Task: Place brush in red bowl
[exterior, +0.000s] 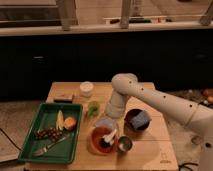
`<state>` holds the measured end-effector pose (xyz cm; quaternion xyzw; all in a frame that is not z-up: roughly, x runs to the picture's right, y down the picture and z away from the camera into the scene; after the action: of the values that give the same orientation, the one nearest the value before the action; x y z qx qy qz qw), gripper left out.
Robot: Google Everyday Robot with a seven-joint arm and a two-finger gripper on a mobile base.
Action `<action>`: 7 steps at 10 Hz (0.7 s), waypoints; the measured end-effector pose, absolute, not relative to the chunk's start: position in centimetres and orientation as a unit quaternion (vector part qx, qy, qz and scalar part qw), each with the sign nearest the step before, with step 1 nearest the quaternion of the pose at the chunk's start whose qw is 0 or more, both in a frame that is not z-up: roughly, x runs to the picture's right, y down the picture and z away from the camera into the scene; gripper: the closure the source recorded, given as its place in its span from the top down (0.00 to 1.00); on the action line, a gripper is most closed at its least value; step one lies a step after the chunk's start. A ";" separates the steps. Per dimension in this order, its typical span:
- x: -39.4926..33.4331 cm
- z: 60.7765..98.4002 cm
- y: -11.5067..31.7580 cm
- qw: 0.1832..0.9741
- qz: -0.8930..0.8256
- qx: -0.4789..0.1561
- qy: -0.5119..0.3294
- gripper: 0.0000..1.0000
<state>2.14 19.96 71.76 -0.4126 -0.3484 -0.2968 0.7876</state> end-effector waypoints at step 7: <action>2.3 71.5 19.4 0.784 -0.301 -0.409 -0.358 0.80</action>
<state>2.33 19.44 71.46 -0.4088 -0.3577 -0.3008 0.7838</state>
